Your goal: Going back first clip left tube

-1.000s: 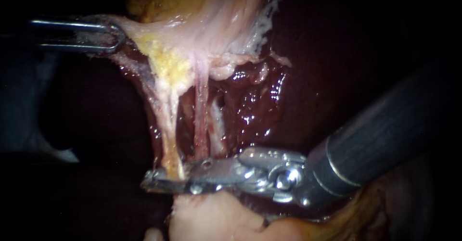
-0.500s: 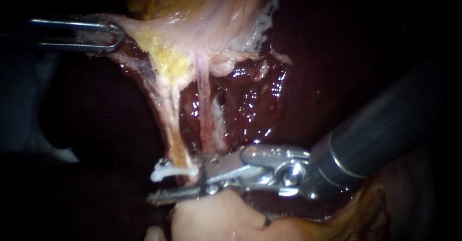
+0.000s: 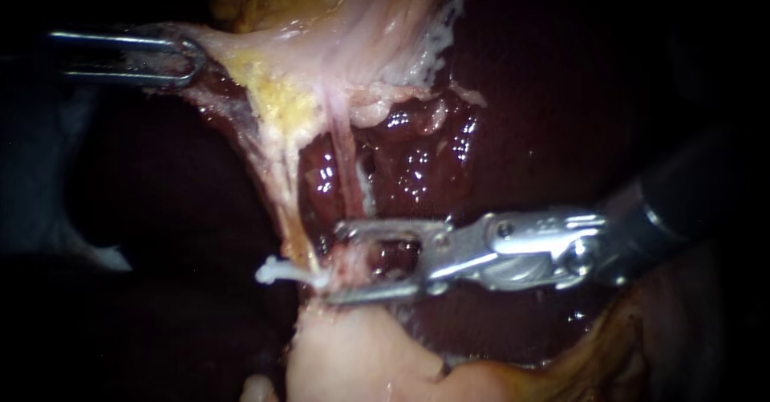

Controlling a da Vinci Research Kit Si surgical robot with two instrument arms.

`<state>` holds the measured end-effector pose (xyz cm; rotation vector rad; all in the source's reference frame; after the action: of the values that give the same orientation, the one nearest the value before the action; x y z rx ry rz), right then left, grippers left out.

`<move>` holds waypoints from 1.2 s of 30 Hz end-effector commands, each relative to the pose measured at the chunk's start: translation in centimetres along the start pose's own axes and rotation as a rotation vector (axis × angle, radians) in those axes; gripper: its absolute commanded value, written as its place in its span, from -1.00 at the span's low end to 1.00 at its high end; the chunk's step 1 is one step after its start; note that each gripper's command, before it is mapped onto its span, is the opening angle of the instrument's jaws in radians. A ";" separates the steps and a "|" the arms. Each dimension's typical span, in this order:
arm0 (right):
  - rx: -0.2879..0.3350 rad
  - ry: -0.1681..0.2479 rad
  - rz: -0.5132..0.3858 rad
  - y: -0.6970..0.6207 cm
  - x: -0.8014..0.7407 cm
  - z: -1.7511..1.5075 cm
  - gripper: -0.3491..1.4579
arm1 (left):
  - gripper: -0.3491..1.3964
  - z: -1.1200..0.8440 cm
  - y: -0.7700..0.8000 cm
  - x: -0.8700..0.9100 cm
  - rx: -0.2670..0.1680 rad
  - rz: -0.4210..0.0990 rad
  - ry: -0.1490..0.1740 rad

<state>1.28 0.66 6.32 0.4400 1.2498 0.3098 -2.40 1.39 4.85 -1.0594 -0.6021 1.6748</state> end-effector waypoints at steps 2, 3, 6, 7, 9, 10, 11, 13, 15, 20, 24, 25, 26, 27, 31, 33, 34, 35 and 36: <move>0.003 -0.001 -0.036 0.03 0.04 -0.22 -0.06 | -1.00 -0.01 0.00 0.00 0.000 0.000 0.000; 0.003 -0.001 -0.051 0.04 0.06 -0.31 -0.06 | -1.00 -0.01 0.00 0.00 0.000 0.000 0.000; 0.010 -0.001 -0.093 0.09 0.07 -0.56 -0.06 | -1.00 -0.01 0.00 0.00 0.000 0.000 0.000; 0.014 -0.001 -0.104 0.11 0.07 -0.65 -0.06 | -1.00 0.00 0.00 0.00 0.000 0.000 0.000; 0.017 -0.001 -0.114 0.14 0.06 -0.75 -0.06 | -1.00 0.00 0.00 0.00 0.000 0.000 0.000; 0.018 -0.001 -0.125 0.16 0.05 -0.81 -0.06 | -1.00 0.00 0.00 0.00 0.000 0.000 0.000; 0.019 -0.001 -0.130 0.18 0.05 -0.85 -0.06 | -1.00 0.00 0.00 0.00 0.000 0.000 0.000; 0.020 -0.001 -0.135 0.22 0.05 -0.90 -0.06 | -1.00 0.00 0.00 0.00 0.000 0.000 0.000; 0.020 -0.002 -0.139 0.24 0.05 -0.94 -0.06 | -1.00 0.01 0.00 0.00 0.000 0.000 0.000; 0.021 -0.001 -0.145 0.24 0.05 -0.96 -0.06 | -1.00 0.08 -0.01 -0.01 0.003 0.001 0.003; 0.021 -0.002 -0.145 0.24 0.05 -0.96 -0.06 | -1.00 0.25 -0.06 -0.05 0.013 0.005 0.011; 0.021 -0.002 -0.145 0.24 0.05 -0.96 -0.06 | -1.00 0.30 -0.07 -0.07 0.013 0.006 0.011; 0.021 -0.001 -0.145 0.24 0.05 -0.96 -0.06 | -1.00 0.34 -0.08 -0.08 0.010 0.007 0.010; 0.022 -0.001 -0.145 0.24 0.05 -0.96 -0.06 | -1.00 0.40 -0.09 -0.10 0.006 0.008 0.012; 0.022 -0.001 -0.145 0.24 0.05 -0.96 -0.06 | -1.00 0.59 -0.14 -0.22 0.008 0.017 -0.002; 0.022 -0.001 -0.145 0.24 0.05 -0.97 -0.06 | -1.00 0.65 -0.16 -0.26 0.007 0.020 -0.005; 0.022 -0.001 -0.145 0.24 0.05 -0.97 -0.06 | -1.00 0.67 -0.18 -0.28 0.007 0.021 -0.004; 0.022 -0.001 -0.145 0.24 0.05 -0.97 -0.06 | -1.00 0.67 -0.19 -0.28 0.007 0.022 -0.008; 0.022 -0.001 -0.145 0.24 0.06 -0.97 -0.06 | -1.00 0.67 -0.19 -0.28 0.006 0.023 -0.008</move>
<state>0.38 1.04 6.15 0.3659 1.2773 0.1728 -2.86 1.26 5.44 -1.0600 -0.5918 1.6997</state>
